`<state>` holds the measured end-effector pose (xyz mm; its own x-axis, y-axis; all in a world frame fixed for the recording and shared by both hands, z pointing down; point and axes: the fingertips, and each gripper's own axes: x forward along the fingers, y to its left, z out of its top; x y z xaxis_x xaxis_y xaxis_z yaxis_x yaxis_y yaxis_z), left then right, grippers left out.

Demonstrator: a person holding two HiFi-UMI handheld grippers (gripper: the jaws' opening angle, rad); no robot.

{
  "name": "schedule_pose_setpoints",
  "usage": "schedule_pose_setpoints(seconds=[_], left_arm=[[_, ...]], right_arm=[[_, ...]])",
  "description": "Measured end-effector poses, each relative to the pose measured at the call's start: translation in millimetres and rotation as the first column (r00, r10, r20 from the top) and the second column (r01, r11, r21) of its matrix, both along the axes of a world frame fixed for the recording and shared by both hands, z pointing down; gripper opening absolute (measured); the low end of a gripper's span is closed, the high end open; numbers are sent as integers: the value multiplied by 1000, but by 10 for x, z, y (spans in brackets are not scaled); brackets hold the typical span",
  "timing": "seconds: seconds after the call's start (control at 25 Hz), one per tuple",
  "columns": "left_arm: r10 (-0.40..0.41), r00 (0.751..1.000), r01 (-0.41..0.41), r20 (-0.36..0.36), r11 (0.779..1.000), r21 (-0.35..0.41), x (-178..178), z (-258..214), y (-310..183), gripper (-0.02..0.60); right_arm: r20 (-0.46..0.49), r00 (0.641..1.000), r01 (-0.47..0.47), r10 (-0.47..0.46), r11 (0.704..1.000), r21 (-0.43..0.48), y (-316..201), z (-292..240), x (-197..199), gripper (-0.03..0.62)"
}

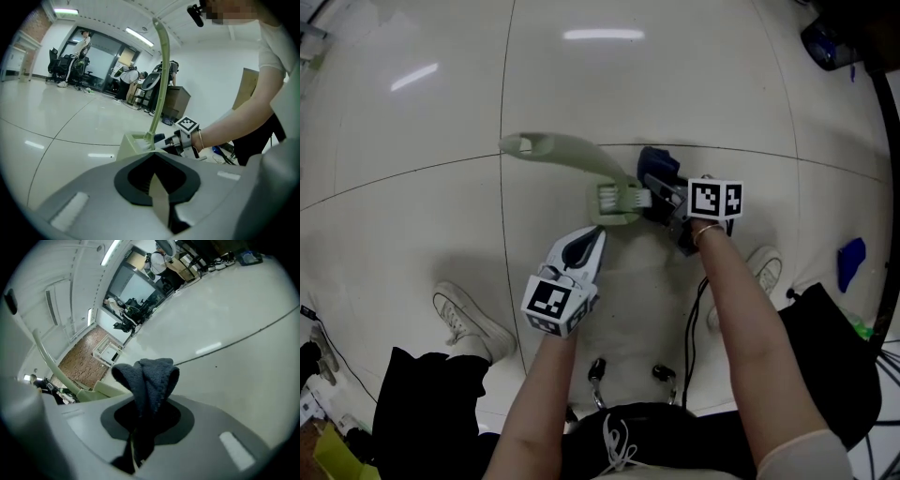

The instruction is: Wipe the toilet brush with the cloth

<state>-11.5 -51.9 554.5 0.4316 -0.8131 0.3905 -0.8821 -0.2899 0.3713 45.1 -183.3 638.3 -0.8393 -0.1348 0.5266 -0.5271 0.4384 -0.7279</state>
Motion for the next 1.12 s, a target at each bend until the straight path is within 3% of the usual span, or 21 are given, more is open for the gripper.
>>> schedule_pose_setpoints(seconds=[0.2,0.4,0.56,0.84,0.96,1.12], left_arm=[[-30,999,30,-30,1000,-9,-16,8,2,6],[-31,999,29,24,997,78,-35,-252,-147,6],[-17,1000,17,-20,1000,12,-46,-171,-244,6],[-69,995,69,-72,998,0,-57,-74,-264,6],[-75,994,75,-81,997,4,-65,-91,-282,6],[-91,992,94,-91,995,28,-145,-186,-335,6]], right_arm=[[28,997,-73,75,994,-78,114,78,101,63],[31,995,-87,91,989,-117,308,106,183,63],[30,995,-91,97,984,-152,493,116,263,64],[57,994,-78,94,969,-236,881,175,350,64],[9,998,-66,70,976,-207,903,182,457,64],[-69,989,-134,130,990,-50,487,20,645,64]])
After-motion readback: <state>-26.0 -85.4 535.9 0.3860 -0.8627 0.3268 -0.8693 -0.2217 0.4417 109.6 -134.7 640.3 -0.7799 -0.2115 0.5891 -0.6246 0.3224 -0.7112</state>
